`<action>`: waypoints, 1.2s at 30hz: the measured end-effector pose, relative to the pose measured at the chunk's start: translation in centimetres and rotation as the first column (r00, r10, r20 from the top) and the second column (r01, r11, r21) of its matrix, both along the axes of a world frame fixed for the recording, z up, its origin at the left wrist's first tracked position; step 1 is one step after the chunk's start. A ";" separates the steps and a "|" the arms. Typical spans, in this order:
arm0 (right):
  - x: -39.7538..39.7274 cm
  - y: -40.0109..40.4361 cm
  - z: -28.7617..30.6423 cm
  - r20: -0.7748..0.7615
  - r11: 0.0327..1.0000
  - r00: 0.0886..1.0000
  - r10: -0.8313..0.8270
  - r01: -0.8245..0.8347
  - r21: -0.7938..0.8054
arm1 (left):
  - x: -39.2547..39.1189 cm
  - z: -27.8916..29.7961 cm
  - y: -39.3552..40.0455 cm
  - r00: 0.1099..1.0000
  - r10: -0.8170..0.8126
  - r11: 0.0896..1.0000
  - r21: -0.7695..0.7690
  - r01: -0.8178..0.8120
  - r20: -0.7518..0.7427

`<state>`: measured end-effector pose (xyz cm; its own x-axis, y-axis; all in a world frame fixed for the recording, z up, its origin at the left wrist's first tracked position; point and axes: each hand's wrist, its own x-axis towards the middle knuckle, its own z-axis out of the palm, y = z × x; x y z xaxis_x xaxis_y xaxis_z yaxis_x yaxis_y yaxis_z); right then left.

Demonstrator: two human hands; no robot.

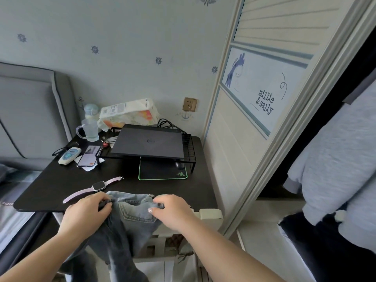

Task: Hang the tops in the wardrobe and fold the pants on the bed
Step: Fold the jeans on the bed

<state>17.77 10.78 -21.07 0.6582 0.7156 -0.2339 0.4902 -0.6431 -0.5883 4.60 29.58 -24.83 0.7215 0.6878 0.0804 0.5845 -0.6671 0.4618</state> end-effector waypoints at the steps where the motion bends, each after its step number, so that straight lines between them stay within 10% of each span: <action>1: 0.1 0.0 0.3 -0.004 0.999 1.000 -0.006 0.007 0.039 | 0.0 0.2 -0.2 0.999 0.011 1.000 -0.026 -0.010 0.039; 7: -0.4 1.2 2.1 -0.394 0.897 0.913 -0.104 0.257 0.360 | 0.0 1.9 -1.1 0.980 0.061 0.986 -0.161 -0.030 0.191; 13: -0.2 2.7 3.1 -0.750 0.807 0.648 -0.133 0.511 0.297 | -0.4 5.4 -2.3 0.924 0.108 0.978 -0.208 -0.032 0.367; 18: -3.2 5.2 4.3 -0.663 0.819 0.743 0.094 0.320 0.475 | -3.8 7.8 -2.5 0.867 0.175 0.971 -0.226 -0.075 0.466; 27: -14.7 11.1 8.6 -0.217 0.539 0.838 0.501 -0.106 0.835 | -17.0 12.3 -1.9 0.690 0.379 0.876 -0.480 -0.052 0.617; 36: -33.4 16.1 7.9 -0.117 0.422 0.657 0.745 -0.329 0.845 | -35.9 11.5 -1.3 0.537 0.663 0.466 -0.849 0.251 0.522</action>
